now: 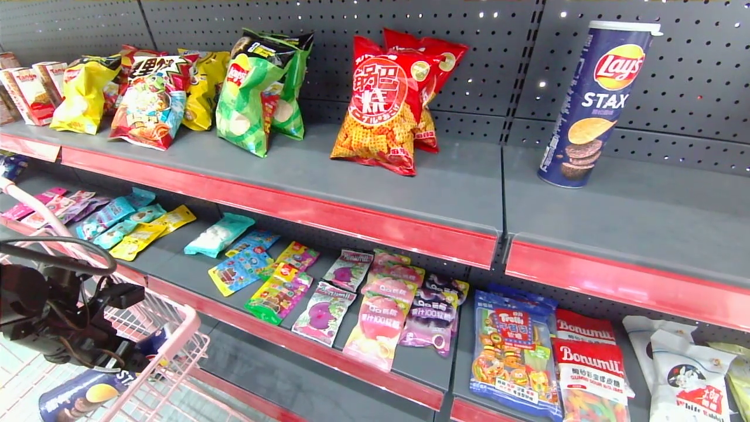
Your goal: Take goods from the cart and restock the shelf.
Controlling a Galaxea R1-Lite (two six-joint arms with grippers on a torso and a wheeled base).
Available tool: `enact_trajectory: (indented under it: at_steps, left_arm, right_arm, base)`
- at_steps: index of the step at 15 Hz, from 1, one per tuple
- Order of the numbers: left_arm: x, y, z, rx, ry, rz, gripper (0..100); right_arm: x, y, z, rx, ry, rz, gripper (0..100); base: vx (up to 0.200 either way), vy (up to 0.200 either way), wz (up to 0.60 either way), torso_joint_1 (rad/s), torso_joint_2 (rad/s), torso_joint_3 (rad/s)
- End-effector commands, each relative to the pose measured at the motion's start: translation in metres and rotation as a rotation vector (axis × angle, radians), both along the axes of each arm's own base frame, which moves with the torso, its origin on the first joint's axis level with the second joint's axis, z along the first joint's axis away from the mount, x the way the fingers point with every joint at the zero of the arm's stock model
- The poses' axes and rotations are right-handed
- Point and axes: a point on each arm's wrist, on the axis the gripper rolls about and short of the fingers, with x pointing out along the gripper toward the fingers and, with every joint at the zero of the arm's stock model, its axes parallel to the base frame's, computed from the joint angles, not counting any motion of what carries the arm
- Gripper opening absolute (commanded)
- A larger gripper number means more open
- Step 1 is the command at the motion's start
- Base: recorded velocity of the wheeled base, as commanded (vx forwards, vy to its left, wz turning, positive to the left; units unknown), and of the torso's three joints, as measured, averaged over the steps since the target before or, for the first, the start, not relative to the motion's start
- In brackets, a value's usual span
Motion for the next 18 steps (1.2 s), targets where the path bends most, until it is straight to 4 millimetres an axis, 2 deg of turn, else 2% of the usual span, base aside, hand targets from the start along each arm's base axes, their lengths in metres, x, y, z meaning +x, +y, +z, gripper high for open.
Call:
enact_trajectory:
  at_steps: [1, 8, 10, 18]
  left_arm:
    - [0.006, 0.001, -0.003, 0.006, -0.002, -0.032, 100]
    - [0.012, 0.0, -0.015, 0.027, 0.004, -0.222, 100]
    - [0.021, 0.004, -0.021, 0.037, -0.006, -0.28, 100]
    - [0.034, -0.011, -0.029, -0.007, -0.046, -0.373, 100]
  right_arm:
    - [0.0, 0.0, 0.0, -0.001, 0.001, 0.001, 100]
    - [0.0, 0.0, 0.0, -0.001, 0.001, 0.001, 100]
    - [0.0, 0.0, 0.0, -0.001, 0.001, 0.001, 100]
    - [0.0, 0.0, 0.0, 0.001, 0.001, 0.001, 100]
  base:
    - [0.0, 0.0, 0.0, 0.0, 0.0, 0.0]
    - [0.0, 0.0, 0.0, 0.0, 0.0, 0.0]
    - [0.0, 0.0, 0.0, 0.0, 0.0, 0.0]
    - [0.0, 0.0, 0.0, 0.0, 0.0, 0.0]
